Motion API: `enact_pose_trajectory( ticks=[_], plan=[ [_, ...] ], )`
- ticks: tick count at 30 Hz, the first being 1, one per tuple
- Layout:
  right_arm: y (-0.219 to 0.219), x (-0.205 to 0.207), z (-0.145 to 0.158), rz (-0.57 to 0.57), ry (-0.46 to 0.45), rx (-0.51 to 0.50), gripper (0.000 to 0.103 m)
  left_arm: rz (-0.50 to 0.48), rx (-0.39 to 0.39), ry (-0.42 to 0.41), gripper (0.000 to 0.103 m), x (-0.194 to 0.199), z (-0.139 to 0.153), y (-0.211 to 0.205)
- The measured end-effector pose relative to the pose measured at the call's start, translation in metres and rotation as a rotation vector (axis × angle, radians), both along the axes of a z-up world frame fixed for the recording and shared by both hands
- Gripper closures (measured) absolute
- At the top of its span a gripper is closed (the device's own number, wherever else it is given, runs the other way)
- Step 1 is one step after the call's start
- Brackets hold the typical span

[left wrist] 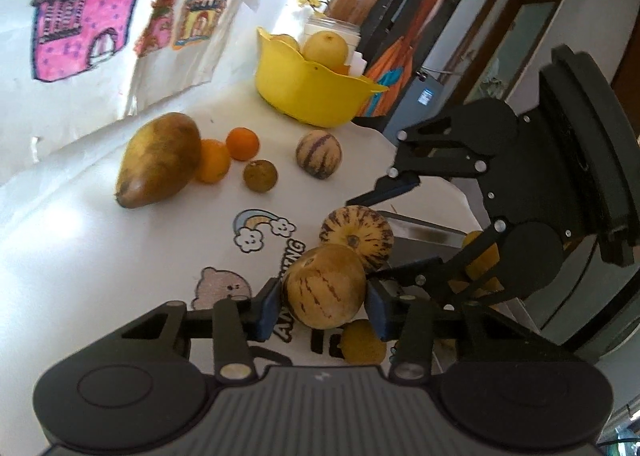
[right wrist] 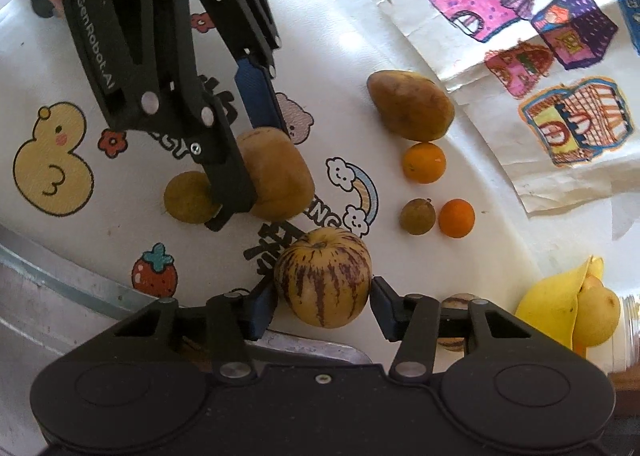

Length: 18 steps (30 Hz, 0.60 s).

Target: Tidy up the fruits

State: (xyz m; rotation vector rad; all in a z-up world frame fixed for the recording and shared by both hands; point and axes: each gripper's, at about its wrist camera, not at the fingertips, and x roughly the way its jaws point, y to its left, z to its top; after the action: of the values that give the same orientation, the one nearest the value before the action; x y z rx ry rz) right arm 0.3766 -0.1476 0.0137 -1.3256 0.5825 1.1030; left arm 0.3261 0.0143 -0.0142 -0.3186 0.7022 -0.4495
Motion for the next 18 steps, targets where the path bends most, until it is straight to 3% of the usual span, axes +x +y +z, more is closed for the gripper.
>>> enact_pose_trajectory(
  ticks=[13,18],
  plan=[
    [-0.014,-0.007,0.002,-0.169,0.047,0.189,0.051,0.104,0.058,-0.009,0.054,-0.02,0.008,0.0],
    [-0.022,-0.001,0.002,-0.27,0.109,0.266,0.051,0.113,0.057,-0.001,0.054,-0.024,0.01,-0.001]
  ],
)
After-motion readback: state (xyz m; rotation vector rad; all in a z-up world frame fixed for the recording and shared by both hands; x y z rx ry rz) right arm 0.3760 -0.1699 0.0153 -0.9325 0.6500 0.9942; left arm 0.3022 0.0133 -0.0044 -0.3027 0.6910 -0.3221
